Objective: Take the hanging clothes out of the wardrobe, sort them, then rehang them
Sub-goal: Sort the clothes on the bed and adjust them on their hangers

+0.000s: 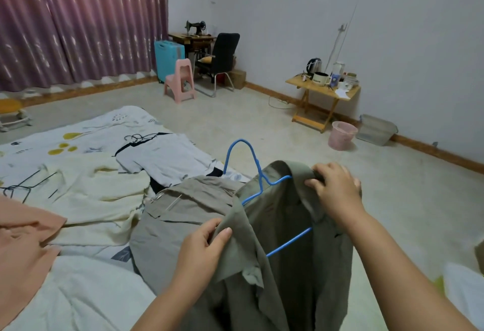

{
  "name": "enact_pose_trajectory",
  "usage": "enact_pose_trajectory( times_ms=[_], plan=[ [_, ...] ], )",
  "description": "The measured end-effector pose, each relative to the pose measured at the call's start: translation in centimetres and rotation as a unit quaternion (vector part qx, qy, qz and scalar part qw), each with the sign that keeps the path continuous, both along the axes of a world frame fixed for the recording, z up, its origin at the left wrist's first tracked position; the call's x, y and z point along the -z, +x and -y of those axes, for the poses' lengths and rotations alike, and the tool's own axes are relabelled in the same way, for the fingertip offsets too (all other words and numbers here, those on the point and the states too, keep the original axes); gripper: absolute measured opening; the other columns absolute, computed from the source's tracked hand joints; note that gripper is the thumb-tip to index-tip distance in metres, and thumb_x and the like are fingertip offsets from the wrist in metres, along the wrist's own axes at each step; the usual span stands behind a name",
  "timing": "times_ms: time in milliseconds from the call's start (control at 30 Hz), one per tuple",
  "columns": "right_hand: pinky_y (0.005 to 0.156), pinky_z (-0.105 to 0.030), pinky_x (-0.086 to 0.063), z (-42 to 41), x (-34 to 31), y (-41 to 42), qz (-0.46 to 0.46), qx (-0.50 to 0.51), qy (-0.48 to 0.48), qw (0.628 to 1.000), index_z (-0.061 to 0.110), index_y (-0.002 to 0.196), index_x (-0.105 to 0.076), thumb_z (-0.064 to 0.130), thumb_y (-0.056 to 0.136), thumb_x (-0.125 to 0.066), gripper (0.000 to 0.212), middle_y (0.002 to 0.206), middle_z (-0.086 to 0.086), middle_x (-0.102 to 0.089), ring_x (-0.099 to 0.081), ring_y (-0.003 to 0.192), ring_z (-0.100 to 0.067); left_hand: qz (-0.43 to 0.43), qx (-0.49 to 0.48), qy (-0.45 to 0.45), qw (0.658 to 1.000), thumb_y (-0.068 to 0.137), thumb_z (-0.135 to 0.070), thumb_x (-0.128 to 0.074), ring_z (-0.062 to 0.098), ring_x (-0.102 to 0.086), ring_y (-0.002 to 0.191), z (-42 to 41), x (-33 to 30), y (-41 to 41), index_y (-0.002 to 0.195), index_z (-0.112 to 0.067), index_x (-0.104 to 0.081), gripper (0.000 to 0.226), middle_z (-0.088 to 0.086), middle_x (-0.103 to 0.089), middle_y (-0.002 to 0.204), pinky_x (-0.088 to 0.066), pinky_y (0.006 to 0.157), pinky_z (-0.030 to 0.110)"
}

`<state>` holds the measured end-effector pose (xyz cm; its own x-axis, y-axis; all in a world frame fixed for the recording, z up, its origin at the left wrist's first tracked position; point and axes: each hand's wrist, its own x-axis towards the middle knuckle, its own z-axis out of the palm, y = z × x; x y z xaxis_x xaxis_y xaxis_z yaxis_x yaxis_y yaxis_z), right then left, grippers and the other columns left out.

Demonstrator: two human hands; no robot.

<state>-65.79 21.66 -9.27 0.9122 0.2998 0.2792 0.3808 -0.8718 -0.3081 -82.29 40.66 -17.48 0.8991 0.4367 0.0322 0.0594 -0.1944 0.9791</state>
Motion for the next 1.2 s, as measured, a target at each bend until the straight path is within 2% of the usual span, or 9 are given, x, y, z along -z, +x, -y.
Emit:
enact_pose_trajectory(
  times_ms=[167,267,433,500,567,833,1000,1100,1200],
  plan=[
    [0.091,-0.038,-0.031,-5.8,3.2,7.1,-0.047,-0.036,-0.03,0.998,0.02,0.102,-0.059,0.031,0.093,-0.053,0.015,0.104,-0.004,-0.051,-0.043,0.109,-0.025,-0.034,-0.038,-0.008,0.999,0.082,-0.031,-0.06,0.001,-0.066,0.079,-4.1,2.3,5.1,0.079,-0.056,-0.064,0.025,-0.021,-0.071,0.08,-0.053,0.082,0.036],
    [0.09,-0.037,-0.032,-9.2,5.1,11.2,-0.064,-0.059,-0.038,0.995,0.019,0.101,-0.058,0.031,0.093,-0.053,0.015,0.105,-0.006,-0.051,-0.043,0.11,-0.026,-0.056,-0.072,-0.017,0.996,0.071,-0.04,-0.056,0.004,-0.066,0.081,-6.5,3.7,8.2,0.076,-0.059,-0.063,0.021,-0.022,-0.07,0.082,-0.053,0.085,0.041],
    [0.089,-0.036,-0.031,-15.6,7.3,18.0,-0.068,-0.1,-0.055,0.991,0.017,0.101,-0.059,0.031,0.092,-0.053,0.017,0.109,-0.008,-0.052,-0.042,0.114,-0.028,-0.067,-0.137,-0.021,0.988,0.076,-0.038,-0.058,0.001,-0.065,0.082,-10.4,5.6,13.5,0.079,-0.057,-0.064,0.02,-0.023,-0.07,0.083,-0.053,0.085,0.037],
    [0.09,-0.036,-0.031,-18.5,8.1,20.6,-0.074,-0.121,-0.057,0.988,0.016,0.101,-0.06,0.031,0.091,-0.055,0.018,0.11,-0.009,-0.052,-0.042,0.115,-0.029,-0.067,-0.165,-0.012,0.984,0.083,-0.03,-0.063,-0.002,-0.064,0.083,-12.2,6.3,15.4,0.077,-0.05,-0.067,0.021,-0.023,-0.07,0.084,-0.052,0.085,0.034],
    [0.09,-0.037,-0.032,-21.6,9.0,23.0,-0.079,-0.146,-0.052,0.985,0.015,0.101,-0.06,0.031,0.091,-0.056,0.019,0.11,-0.011,-0.053,-0.042,0.114,-0.03,-0.069,-0.198,-0.006,0.978,0.078,-0.04,-0.062,0.003,-0.064,0.087,-14.2,6.8,17.1,0.081,-0.043,-0.069,0.008,-0.017,-0.071,0.087,-0.051,0.085,0.035],
    [0.099,-0.037,-0.031,-35.0,14.4,26.0,-0.102,-0.238,-0.01,0.966,0.014,0.121,-0.056,0.026,0.09,-0.056,0.033,0.123,-0.013,-0.051,-0.04,0.12,-0.031,-0.09,-0.324,0.01,0.942,0.071,-0.044,-0.054,0.017,-0.065,0.087,-24.0,11.7,19.4,0.088,-0.021,-0.07,0.032,-0.004,-0.072,0.087,-0.05,0.083,0.04],
    [0.11,-0.033,-0.023,-37.9,22.8,24.5,-0.166,-0.287,-0.115,0.936,0.014,0.144,-0.03,0.029,0.097,-0.044,0.052,0.148,-0.012,-0.031,-0.028,0.136,-0.027,-0.175,-0.346,0.027,0.921,0.081,-0.034,-0.058,0.025,-0.064,0.085,-29.5,18.1,20.1,0.082,-0.022,-0.066,0.014,0.002,-0.07,0.084,-0.049,0.076,0.04],
    [0.109,-0.033,-0.026,-38.2,27.3,22.8,-0.207,-0.304,-0.168,0.915,0.016,0.144,-0.028,0.029,0.097,-0.043,0.051,0.149,-0.013,-0.028,-0.028,0.137,-0.026,-0.225,-0.341,0.059,0.911,0.089,-0.02,-0.059,0.031,-0.062,0.088,-32.0,21.9,20.5,0.092,-0.011,-0.066,0.012,0.009,-0.069,0.089,-0.041,0.07,0.033],
    [0.108,-0.034,-0.029,-39.1,31.1,21.7,-0.23,-0.311,-0.194,0.902,0.016,0.146,-0.027,0.03,0.097,-0.042,0.053,0.144,-0.011,-0.031,-0.032,0.133,-0.026,-0.268,-0.331,0.08,0.901,0.091,-0.019,-0.057,0.032,-0.06,0.097,-33.9,24.7,20.9,0.107,-0.006,-0.063,0.022,0.014,-0.068,0.102,-0.038,0.074,0.031]
  ],
)
